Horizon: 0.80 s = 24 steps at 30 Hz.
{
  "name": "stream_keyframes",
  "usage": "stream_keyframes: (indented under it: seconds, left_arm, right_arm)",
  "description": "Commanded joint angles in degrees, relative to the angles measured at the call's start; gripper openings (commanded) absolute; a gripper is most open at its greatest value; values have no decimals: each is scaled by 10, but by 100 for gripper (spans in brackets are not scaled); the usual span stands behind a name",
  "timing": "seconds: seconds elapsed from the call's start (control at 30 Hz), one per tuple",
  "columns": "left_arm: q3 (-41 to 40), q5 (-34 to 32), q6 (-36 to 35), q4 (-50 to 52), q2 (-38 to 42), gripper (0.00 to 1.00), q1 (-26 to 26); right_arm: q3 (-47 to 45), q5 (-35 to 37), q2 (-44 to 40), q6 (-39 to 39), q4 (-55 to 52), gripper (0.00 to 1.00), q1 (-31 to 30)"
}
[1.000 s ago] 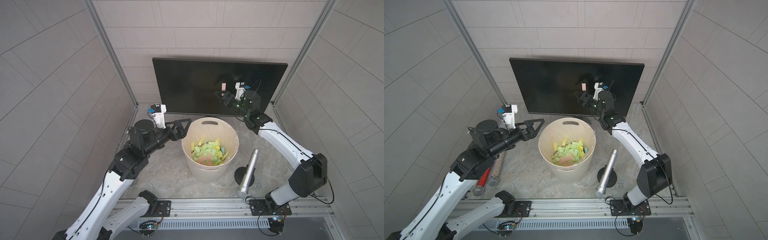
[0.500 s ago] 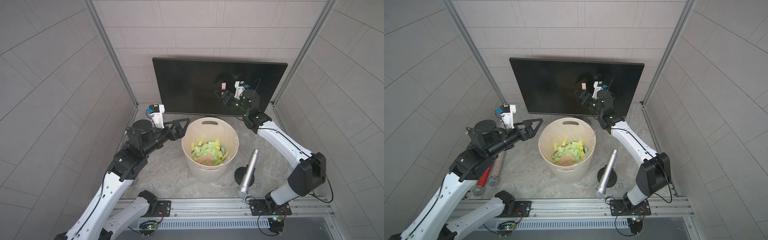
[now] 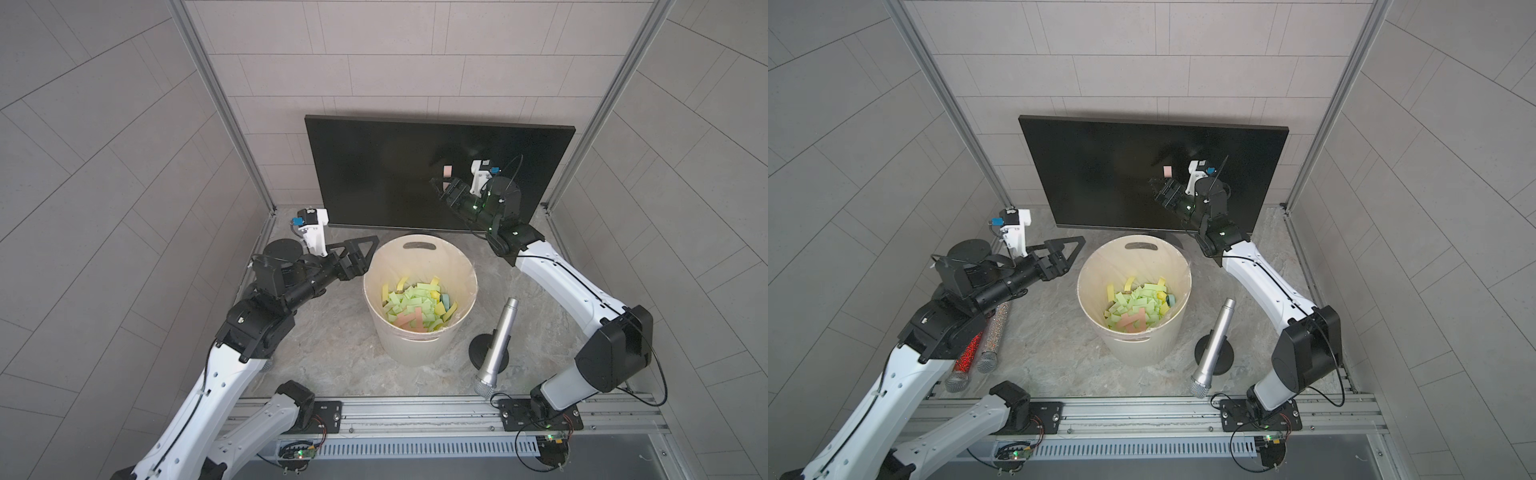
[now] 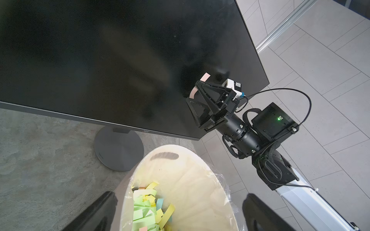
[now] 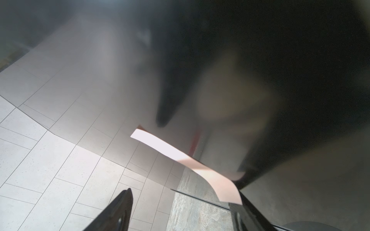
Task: Remove the sticky note from the monitor
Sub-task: Tear off the sticky note from the monitor.
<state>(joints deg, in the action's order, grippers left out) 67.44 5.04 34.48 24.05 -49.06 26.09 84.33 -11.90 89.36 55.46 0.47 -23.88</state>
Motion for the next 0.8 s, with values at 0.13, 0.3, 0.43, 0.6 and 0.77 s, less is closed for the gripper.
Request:
stream_keyframes:
  seconds: [0.13,0.3,0.43,0.6,0.77]
  left_arm:
    - [3,9,-3,-8,5,100,-5]
    - [4,9,-2,-7,5,100,-5]
    - [6,8,-4,-6,6,100,-6]
    - [5,8,-3,-3,9,100,-6]
    - [2,7,-3,-3,14,100,-6]
  right_arm:
    - [29,28,-5,1,14,74,18]
    - [36,26,-5,3,11,72,22]
    - [38,26,-5,6,12,69,25]
    - [35,24,-6,9,14,63,27]
    - [26,20,-9,17,24,51,29]
